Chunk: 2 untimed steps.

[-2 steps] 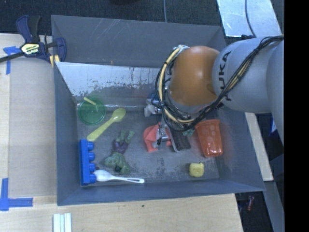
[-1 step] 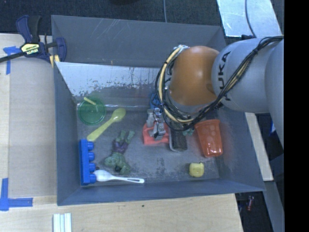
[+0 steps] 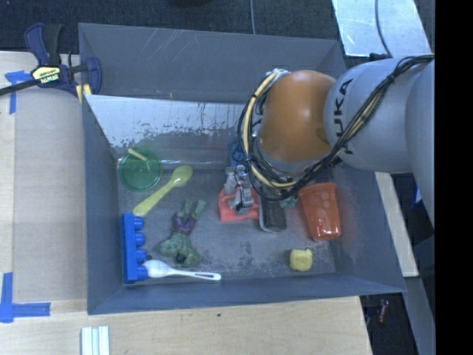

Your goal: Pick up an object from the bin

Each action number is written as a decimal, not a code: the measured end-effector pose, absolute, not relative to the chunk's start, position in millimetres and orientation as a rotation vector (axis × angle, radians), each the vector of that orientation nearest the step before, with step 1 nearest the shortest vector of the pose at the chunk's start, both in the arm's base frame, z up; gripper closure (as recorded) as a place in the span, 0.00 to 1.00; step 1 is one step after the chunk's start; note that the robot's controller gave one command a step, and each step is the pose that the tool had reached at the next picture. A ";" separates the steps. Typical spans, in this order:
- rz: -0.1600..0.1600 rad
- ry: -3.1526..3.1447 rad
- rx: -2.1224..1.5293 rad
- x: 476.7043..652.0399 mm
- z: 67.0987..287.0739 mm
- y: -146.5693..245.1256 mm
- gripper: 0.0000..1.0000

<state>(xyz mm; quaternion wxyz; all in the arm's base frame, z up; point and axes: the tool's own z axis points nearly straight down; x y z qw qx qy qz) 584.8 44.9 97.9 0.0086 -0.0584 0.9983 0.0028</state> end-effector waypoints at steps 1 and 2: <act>0.007 3.101 -0.389 572.4 162.4 35.6 1.00; 0.008 3.083 -0.547 549.8 242.9 43.7 1.00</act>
Offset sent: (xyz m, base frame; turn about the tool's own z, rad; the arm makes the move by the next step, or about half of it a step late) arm -0.0451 0.0031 0.1756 -0.2688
